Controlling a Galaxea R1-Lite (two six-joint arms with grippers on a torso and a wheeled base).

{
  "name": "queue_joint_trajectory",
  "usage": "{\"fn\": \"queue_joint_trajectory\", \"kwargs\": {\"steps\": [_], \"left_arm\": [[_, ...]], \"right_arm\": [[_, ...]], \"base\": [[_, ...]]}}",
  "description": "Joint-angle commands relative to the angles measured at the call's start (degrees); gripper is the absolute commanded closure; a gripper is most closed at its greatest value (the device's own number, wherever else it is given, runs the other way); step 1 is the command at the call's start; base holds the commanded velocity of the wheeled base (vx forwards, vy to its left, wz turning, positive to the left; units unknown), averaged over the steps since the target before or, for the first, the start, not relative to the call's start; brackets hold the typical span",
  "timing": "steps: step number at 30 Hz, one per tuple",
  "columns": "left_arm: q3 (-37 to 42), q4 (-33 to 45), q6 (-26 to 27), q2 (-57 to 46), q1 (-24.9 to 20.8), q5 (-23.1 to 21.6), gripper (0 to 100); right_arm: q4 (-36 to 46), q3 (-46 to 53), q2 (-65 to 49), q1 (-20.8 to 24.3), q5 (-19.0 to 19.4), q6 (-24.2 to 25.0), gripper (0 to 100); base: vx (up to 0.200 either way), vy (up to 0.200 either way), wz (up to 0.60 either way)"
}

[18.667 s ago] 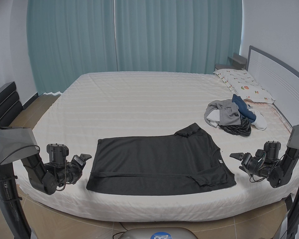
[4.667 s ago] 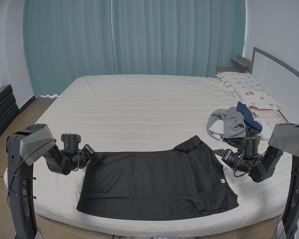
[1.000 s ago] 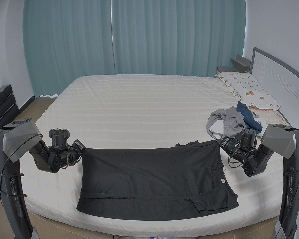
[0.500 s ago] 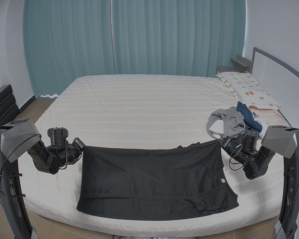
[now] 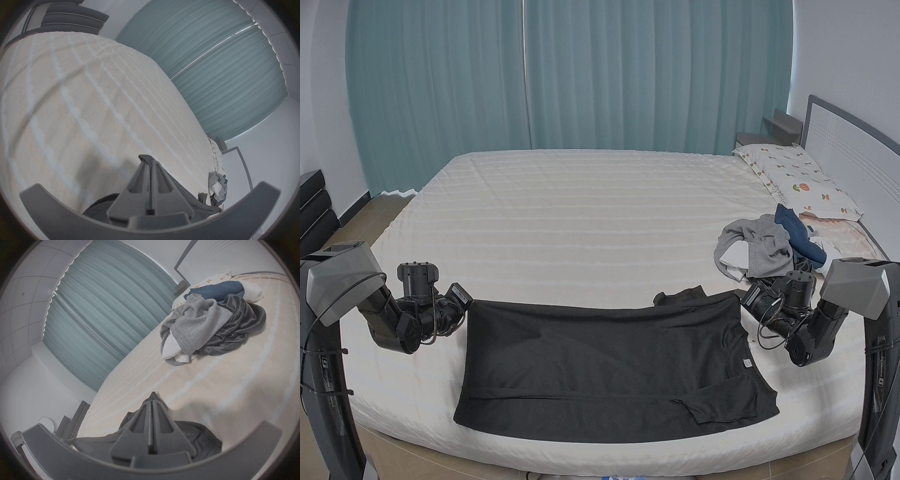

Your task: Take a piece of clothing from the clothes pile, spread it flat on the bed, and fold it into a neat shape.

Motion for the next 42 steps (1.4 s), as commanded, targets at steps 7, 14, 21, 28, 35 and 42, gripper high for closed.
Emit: {"fn": "queue_joint_trajectory", "kwargs": {"steps": [7, 14, 21, 28, 35, 42], "left_arm": [[2.3, 0.0, 0.2, -2.1, -0.1, 0.0, 100], [5.9, -0.1, 0.5, -3.1, -0.1, 0.0, 100], [11.4, -5.0, 3.2, -2.8, -0.1, 0.0, 100], [17.9, -10.5, 6.4, -2.8, -0.1, 0.0, 100], [24.0, -16.3, 8.8, -2.6, -0.1, 0.0, 100], [28.3, -21.8, 9.2, -2.0, -0.1, 0.0, 100]], "right_arm": [[-0.2, 6.4, -4.1, -1.7, 2.5, 0.0, 100], [-0.5, 10.9, -5.1, -2.0, 3.8, -0.6, 100], [-4.0, 17.2, -4.5, -1.6, 4.6, -2.5, 100], [-10.2, 24.9, -3.8, -1.6, 4.9, -5.4, 100], [-13.3, 30.6, -1.1, -1.9, 5.3, -8.7, 100], [-13.4, 33.5, -2.9, -1.9, 5.4, -8.8, 100]], "base": [[0.000, 0.000, 0.00], [0.000, 0.000, 0.00], [0.000, 0.000, 0.00], [0.000, 0.000, 0.00], [0.000, 0.000, 0.00], [0.000, 0.000, 0.00]]}}
